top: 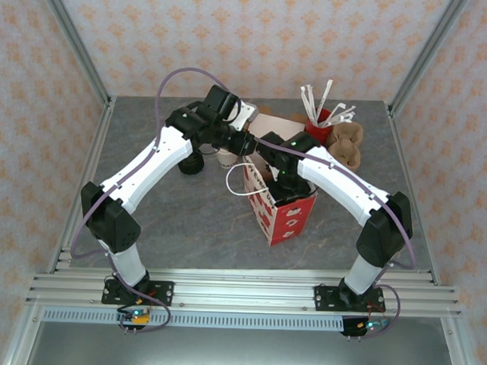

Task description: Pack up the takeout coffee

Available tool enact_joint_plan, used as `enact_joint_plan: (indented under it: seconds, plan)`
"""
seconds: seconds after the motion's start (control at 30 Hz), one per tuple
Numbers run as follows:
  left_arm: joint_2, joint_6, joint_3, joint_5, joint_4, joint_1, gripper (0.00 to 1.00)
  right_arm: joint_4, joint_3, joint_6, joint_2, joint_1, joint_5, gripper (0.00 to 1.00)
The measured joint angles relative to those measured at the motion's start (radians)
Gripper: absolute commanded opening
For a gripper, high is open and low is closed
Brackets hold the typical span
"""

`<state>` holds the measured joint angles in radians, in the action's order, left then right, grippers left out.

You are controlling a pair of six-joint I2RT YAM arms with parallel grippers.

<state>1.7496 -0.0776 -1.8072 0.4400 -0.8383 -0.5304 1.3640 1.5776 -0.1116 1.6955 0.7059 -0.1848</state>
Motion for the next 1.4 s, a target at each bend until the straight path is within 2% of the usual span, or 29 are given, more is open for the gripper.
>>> enact_joint_plan:
  seconds: [1.4]
  plan:
    - [0.000,0.000,0.000,-0.003,0.000,0.000,0.29,-0.008,-0.036,0.008,0.023,0.000,-0.021,0.50]
